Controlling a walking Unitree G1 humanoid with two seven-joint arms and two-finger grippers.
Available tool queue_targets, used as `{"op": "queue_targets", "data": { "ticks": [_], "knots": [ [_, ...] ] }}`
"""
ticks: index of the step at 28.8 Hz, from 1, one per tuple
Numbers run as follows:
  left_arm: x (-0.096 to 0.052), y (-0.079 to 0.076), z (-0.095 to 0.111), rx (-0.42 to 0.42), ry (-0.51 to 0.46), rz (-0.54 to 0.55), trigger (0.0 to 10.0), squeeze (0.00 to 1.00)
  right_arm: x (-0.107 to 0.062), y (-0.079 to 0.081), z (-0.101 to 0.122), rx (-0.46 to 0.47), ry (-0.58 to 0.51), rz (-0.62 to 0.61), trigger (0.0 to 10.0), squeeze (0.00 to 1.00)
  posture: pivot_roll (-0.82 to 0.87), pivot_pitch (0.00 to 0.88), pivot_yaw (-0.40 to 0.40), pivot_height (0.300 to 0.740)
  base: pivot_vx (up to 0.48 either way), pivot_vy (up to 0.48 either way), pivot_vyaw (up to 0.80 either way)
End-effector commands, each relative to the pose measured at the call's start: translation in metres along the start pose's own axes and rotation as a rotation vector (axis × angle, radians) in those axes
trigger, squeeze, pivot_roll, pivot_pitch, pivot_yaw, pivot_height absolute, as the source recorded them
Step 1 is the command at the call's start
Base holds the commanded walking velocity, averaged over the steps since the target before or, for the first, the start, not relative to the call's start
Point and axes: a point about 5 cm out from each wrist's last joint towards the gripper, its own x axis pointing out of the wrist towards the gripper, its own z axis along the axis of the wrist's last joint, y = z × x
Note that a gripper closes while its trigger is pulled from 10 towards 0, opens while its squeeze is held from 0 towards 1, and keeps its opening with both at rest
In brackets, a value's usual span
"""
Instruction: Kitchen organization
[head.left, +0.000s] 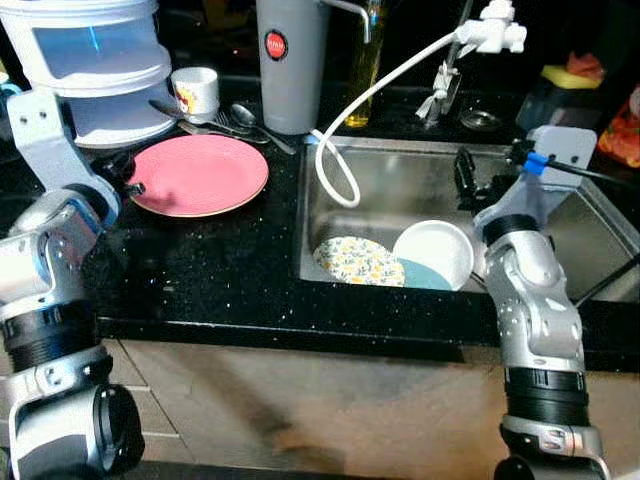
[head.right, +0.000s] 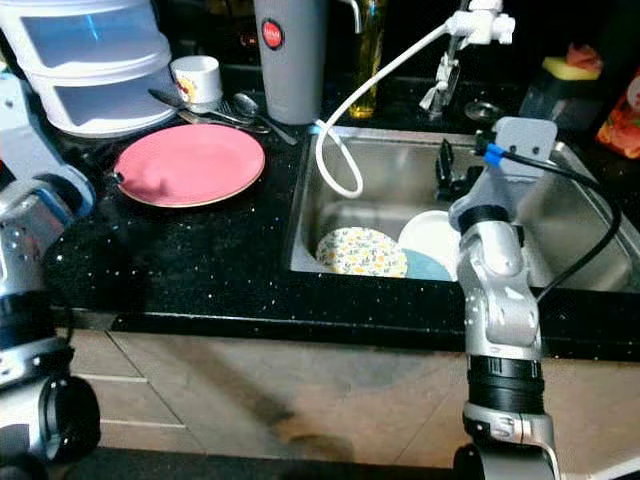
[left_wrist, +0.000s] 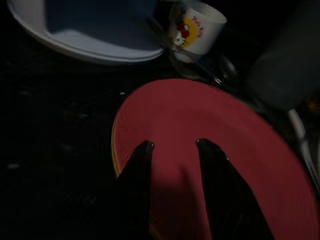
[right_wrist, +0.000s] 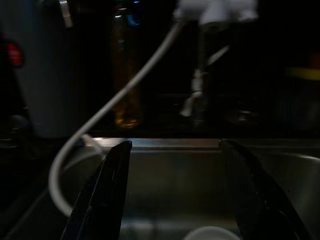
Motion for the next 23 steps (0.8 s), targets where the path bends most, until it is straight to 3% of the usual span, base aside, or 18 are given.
{"op": "queue_targets", "data": {
  "ticks": [1,3,4,9,13,17,23],
  "knots": [
    [0.01,-0.004,-0.006,-0.077,0.028,0.027,10.0,0.0,0.0,0.0,0.004,0.011,-0.013,-0.001,10.0,0.0,0.18,0.092,-0.002,0.74,0.0,0.0,0.0],
    [0.015,-0.007,-0.005,-0.11,0.043,0.045,10.0,0.0,-0.001,-0.001,0.003,0.006,-0.01,-0.001,10.0,0.0,0.17,0.097,-0.002,0.74,0.0,0.0,0.0],
    [0.021,-0.016,-0.002,-0.13,0.055,0.022,10.0,0.0,-0.003,0.0,0.003,0.003,-0.008,0.008,10.0,0.0,0.17,0.096,0.001,0.74,0.0,0.0,0.0],
    [0.025,-0.015,-0.002,-0.115,0.09,0.111,10.0,0.0,-0.004,0.001,0.004,-0.001,-0.012,0.011,10.0,0.0,0.15,0.09,0.016,0.74,0.0,0.0,0.0],
    [0.022,-0.002,0.004,-0.098,0.072,0.242,10.0,0.0,-0.005,-0.001,0.004,0.0,-0.017,0.003,10.0,0.0,0.15,0.087,0.021,0.74,0.0,0.0,0.0],
    [0.018,0.014,0.018,-0.198,0.036,0.323,10.0,0.0,-0.006,-0.002,0.003,0.003,-0.013,-0.003,10.0,0.0,0.16,0.082,0.018,0.74,0.0,0.0,0.0],
    [0.016,0.02,0.024,-0.239,0.026,0.33,10.0,0.0,-0.004,0.0,0.003,0.008,-0.017,0.004,10.0,0.0,0.17,0.071,0.012,0.74,0.0,0.0,0.0]
  ]
}}
